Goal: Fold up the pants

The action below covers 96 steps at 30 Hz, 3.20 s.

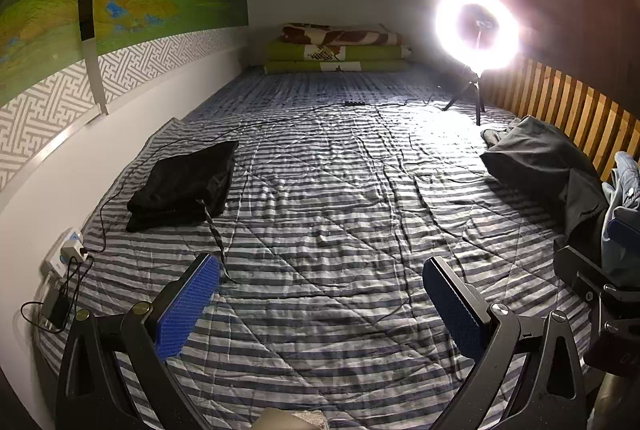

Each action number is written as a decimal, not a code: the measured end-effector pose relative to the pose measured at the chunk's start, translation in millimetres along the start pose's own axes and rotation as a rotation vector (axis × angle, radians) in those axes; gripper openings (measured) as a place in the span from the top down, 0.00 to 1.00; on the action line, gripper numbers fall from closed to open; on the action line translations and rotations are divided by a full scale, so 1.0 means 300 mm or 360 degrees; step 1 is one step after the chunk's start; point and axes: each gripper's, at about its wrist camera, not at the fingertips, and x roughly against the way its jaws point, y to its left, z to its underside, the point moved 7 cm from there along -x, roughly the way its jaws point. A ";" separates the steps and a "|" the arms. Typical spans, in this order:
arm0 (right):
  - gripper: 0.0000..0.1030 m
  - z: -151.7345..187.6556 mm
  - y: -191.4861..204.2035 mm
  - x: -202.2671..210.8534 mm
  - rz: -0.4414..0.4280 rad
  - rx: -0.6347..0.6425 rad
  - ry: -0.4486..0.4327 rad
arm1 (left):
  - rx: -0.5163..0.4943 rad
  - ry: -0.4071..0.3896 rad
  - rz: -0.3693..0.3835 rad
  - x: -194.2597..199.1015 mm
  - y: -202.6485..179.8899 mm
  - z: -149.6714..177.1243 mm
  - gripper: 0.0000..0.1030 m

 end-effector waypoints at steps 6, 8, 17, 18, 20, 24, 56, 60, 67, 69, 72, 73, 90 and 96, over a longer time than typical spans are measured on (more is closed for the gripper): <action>0.01 0.003 -0.002 -0.005 -0.0002 -0.0005 0.0005 | -0.0013 0.0000 0.0015 -0.001 -0.004 0.002 0.00; 0.01 0.004 -0.002 -0.008 0.0000 -0.0005 0.0009 | -0.0015 0.0002 0.0016 -0.001 -0.005 0.000 0.00; 0.01 0.008 -0.003 -0.018 -0.0004 -0.0008 0.0023 | -0.0014 0.0014 0.0022 -0.016 -0.015 -0.004 0.00; 0.01 0.008 -0.003 -0.020 -0.0004 -0.0009 0.0026 | -0.0015 0.0016 0.0023 -0.017 -0.016 -0.002 0.00; 0.01 0.010 -0.002 -0.023 -0.0006 -0.0011 0.0031 | -0.0016 0.0018 0.0027 -0.020 -0.017 0.000 0.00; 0.01 0.012 -0.001 -0.023 -0.0009 -0.0011 0.0032 | -0.0018 0.0019 0.0031 -0.021 -0.017 0.001 0.00; 0.01 0.024 -0.014 -0.045 -0.0016 -0.0018 0.0046 | -0.0039 0.0030 0.0041 -0.053 -0.046 0.008 0.00; 0.01 0.029 -0.019 -0.056 -0.0017 -0.0019 0.0058 | -0.0043 0.0037 0.0045 -0.057 -0.047 0.008 0.00; 0.01 0.032 -0.022 -0.060 -0.0016 -0.0020 0.0063 | -0.0047 0.0039 0.0050 -0.066 -0.054 0.006 0.00; 0.01 0.035 -0.026 -0.069 -0.0013 -0.0021 0.0072 | -0.0051 0.0044 0.0053 -0.074 -0.060 0.010 0.00; 0.01 0.039 -0.030 -0.088 -0.0014 -0.0021 0.0085 | -0.0049 0.0041 0.0058 -0.089 -0.064 0.008 0.00; 0.01 0.037 -0.033 -0.096 -0.0010 -0.0019 0.0084 | -0.0049 0.0042 0.0059 -0.096 -0.066 0.009 0.00; 0.01 0.031 -0.115 -0.322 0.0013 -0.0004 0.0205 | -0.0018 0.0207 0.0109 -0.352 -0.097 0.040 0.00; 0.02 -0.085 -0.249 -0.482 0.0002 -0.0064 0.0273 | 0.0062 0.0296 0.0123 -0.458 -0.084 0.067 0.00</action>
